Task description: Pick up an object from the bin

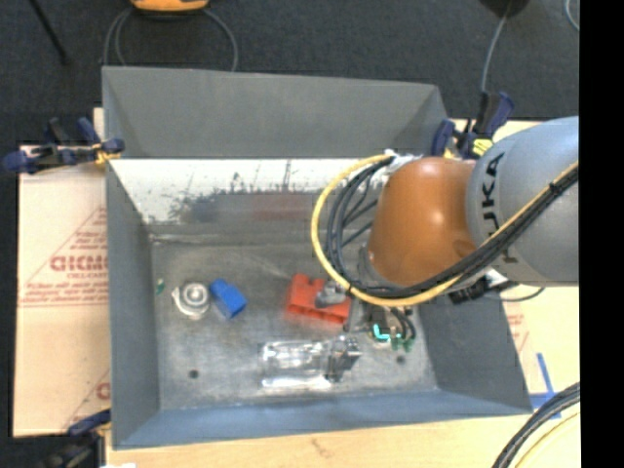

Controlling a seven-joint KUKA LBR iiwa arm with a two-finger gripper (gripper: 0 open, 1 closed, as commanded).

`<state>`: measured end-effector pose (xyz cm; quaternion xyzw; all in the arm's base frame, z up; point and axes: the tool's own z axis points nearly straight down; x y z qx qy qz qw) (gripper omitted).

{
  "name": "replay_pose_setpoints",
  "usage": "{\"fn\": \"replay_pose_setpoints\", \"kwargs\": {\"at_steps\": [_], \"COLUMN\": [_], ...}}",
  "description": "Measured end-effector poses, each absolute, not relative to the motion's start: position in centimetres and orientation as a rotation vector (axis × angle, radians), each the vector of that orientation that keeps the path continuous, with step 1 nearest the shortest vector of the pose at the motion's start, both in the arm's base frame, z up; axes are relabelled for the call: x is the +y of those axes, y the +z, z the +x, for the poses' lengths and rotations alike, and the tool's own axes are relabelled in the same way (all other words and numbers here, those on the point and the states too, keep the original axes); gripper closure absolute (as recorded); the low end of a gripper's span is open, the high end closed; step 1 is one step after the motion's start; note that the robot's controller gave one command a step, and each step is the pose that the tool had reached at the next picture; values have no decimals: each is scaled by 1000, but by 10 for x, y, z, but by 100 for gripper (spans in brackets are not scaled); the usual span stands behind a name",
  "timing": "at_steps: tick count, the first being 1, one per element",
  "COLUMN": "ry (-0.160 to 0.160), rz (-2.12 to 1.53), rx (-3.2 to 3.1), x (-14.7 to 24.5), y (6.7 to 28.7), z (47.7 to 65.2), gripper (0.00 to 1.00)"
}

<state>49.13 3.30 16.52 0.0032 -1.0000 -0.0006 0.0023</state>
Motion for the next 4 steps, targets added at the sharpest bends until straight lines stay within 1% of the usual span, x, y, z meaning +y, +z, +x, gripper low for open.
{"fn": "replay_pose_setpoints", "kwargs": {"at_steps": [1,2,3,4], "ry": [-5,-12,-12,3], "rz": [-20,-19,-26,487], "rx": [-3167,-3154,-3142,-3115], "x": [40,-1,-3,9], "y": [100,88,86,207], "z": [553,571,568,583], "gripper": [0,0,100,100]}}
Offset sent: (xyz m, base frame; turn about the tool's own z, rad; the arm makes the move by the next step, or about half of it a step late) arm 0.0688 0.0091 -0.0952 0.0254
